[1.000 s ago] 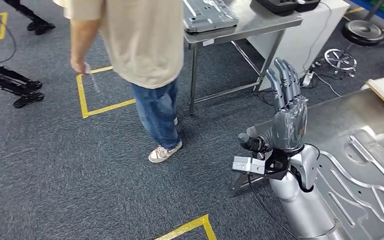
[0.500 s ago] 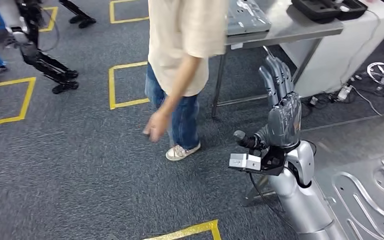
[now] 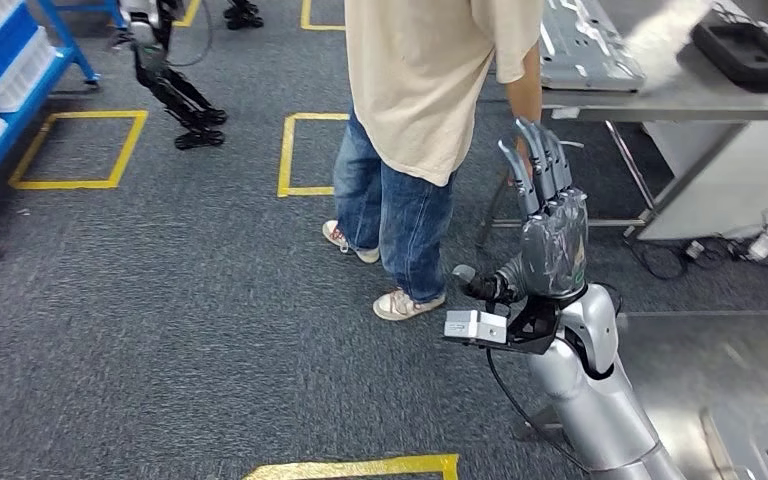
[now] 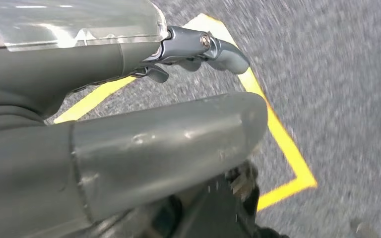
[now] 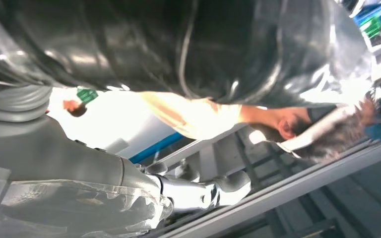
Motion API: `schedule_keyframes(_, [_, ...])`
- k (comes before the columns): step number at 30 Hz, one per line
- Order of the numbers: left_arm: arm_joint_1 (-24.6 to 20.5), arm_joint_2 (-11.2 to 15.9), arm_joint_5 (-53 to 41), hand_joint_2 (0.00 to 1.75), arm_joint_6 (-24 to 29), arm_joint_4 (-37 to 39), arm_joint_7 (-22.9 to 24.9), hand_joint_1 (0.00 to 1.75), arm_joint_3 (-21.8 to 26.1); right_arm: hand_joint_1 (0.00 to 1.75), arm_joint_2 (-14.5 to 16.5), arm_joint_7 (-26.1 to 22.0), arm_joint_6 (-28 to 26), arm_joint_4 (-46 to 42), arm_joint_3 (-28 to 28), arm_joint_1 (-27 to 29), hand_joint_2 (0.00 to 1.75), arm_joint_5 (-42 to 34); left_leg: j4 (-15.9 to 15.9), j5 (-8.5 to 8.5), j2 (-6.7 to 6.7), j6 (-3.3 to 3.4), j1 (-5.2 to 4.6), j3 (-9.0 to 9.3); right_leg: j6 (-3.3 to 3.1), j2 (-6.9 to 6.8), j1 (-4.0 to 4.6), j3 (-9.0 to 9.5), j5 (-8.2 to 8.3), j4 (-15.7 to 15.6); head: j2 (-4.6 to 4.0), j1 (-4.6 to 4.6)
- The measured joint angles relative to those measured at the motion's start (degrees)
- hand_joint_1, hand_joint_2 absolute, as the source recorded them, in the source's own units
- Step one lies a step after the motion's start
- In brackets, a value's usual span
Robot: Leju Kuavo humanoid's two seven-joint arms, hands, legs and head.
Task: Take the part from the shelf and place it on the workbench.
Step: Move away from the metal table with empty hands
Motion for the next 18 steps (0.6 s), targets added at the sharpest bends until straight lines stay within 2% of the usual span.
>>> schedule_keyframes(2, [0.02, 0.02, 0.04, 0.0, 0.02, 0.0, -0.01, 0.0, 0.02, 0.0, -0.04, 0.02, 0.0, 0.14, 0.03, 0.31, 0.0, -0.01, 0.01, 0.02, -0.86, 0.15, -0.13, -0.07, -0.06, 0.74, 0.04, -2.46, -1.89, 4.69, 0.0, 0.0])
schedule_keyframes(4, [0.04, 0.02, 0.04, 0.0, 0.03, 0.0, 0.0, 0.0, 0.03, 0.0, -0.04, 0.02, 0.0, 0.18, 0.04, 0.4, 0.0, -0.02, 0.02, 0.03, -1.11, 0.18, -0.17, -0.08, -0.09, 0.79, 0.04, -3.02, -2.14, 5.68, 0.0, 0.0])
schedule_keyframes(5, [0.11, 0.03, 0.04, 0.0, 0.03, 0.0, 0.01, 0.0, 0.03, 0.0, -0.04, 0.02, 0.0, 0.22, 0.08, 0.48, 0.0, -0.02, 0.03, 0.03, -1.55, 0.19, -0.22, -0.06, -0.18, 0.84, 0.06, -3.22, -1.62, 5.74, 0.0, 0.0])
schedule_keyframes(6, [0.22, 0.04, 0.03, 0.0, 0.03, 0.0, 0.01, 0.0, 0.03, 0.0, -0.04, 0.02, 0.0, 0.27, 0.14, 0.55, 0.0, -0.02, 0.05, 0.04, -2.27, 0.19, -0.29, 0.01, -0.38, 0.98, 0.1, -2.83, -0.12, 4.39, 0.0, 0.0])
schedule_keyframes(8, [0.38, 0.08, 0.03, 0.0, 0.02, 0.0, 0.0, 0.0, 0.03, 0.0, -0.04, 0.02, -0.01, 0.33, 0.27, 0.65, 0.0, -0.02, 0.19, 0.1, -4.66, -0.11, -0.47, -0.03, -1.26, 3.63, 0.2, 0.1, 4.43, -3.25, 0.0, -0.01])
schedule_keyframes(9, [0.42, 0.1, 0.04, 0.0, 0.02, 0.0, 0.0, 0.0, 0.04, 0.0, -0.04, 0.02, -0.01, 0.32, 0.32, 0.62, 0.0, -0.02, 0.22, 0.19, -5.69, -0.41, -0.38, -0.14, -1.58, 4.71, 0.34, 1.7, 6.19, -7.07, 0.0, -0.01])
schedule_keyframes(10, [0.46, 0.11, 0.04, 0.0, 0.02, 0.0, -0.01, 0.0, 0.04, 0.0, -0.04, 0.02, -0.01, 0.32, 0.37, 0.59, 0.0, -0.02, 0.15, 0.32, -6.62, -0.82, -0.23, -0.29, -1.81, 5.55, 0.47, 2.73, 6.97, -9.48, 0.0, 0.0])
schedule_keyframes(11, [0.56, 0.16, 0.04, 0.0, 0.03, 0.0, -0.01, 0.0, 0.05, 0.0, -0.04, 0.02, -0.01, 0.31, 0.41, 0.54, 0.0, -0.01, 0.01, 0.47, -7.29, -1.25, -0.1, -0.4, -1.85, 4.95, 0.52, 2.9, 7.09, -9.79, 0.0, 0.01])
schedule_keyframes(12, [0.71, 0.22, 0.04, 0.0, 0.03, 0.01, -0.01, 0.0, 0.07, 0.0, -0.04, 0.03, 0.01, 0.31, 0.45, 0.48, 0.0, 0.0, 0.09, 0.45, -7.21, -1.6, -0.07, -0.46, -2.03, 4.21, 0.47, 3.18, 7.24, -10.17, 0.0, 0.0])
schedule_keyframes(13, [0.82, 0.28, 0.03, 0.0, 0.02, 0.01, -0.01, 0.0, 0.08, 0.0, -0.04, 0.03, 0.01, 0.31, 0.48, 0.44, 0.0, 0.01, 0.7, 0.0, -6.25, -1.9, -0.17, -0.73, -2.28, 3.47, 0.32, 3.52, 7.41, -10.6, 0.0, -0.07])
schedule_keyframes(14, [0.82, 0.34, 0.07, 0.0, 0.07, 0.01, -0.01, 0.0, 0.09, 0.0, -0.03, 0.03, 0.03, 0.31, 0.51, 0.4, 0.0, 0.01, 2.35, -1.05, -4.71, -2.15, -0.27, -1.48, -2.59, 2.65, 0.17, 3.83, 7.56, -11.03, 0.0, -0.15])
schedule_keyframes(16, [0.62, 0.39, 0.32, 0.0, 0.24, 0.01, -0.01, 0.0, 0.14, 0.0, -0.03, 0.1, 0.08, 0.33, 0.54, 0.43, 0.0, 0.05, 8.71, -4.47, -1.38, -2.62, -0.15, -4.53, -2.97, 0.98, 0.18, 4.08, 7.59, -11.32, 0.0, -0.28])
schedule_keyframes(17, [0.52, 0.39, 0.48, 0.0, 0.39, 0.02, -0.01, 0.0, 0.2, 0.0, -0.03, 0.15, 0.12, 0.36, 0.56, 0.45, 0.0, 0.08, 12.15, -5.91, -0.65, -2.89, 0.02, -6.22, -3.02, 0.1, 0.24, 4.08, 7.53, -11.28, 0.0, -0.28])
schedule_keyframes(18, [0.5, 0.4, 0.6, 0.0, 0.5, 0.02, 0.0, 0.0, 0.28, 0.0, -0.04, 0.19, 0.18, 0.4, 0.57, 0.47, 0.0, 0.1, 14.33, -6.49, -0.25, -3.14, 0.19, -7.27, -2.98, -0.73, 0.26, 4.07, 7.45, -11.21, 0.0, -0.28])
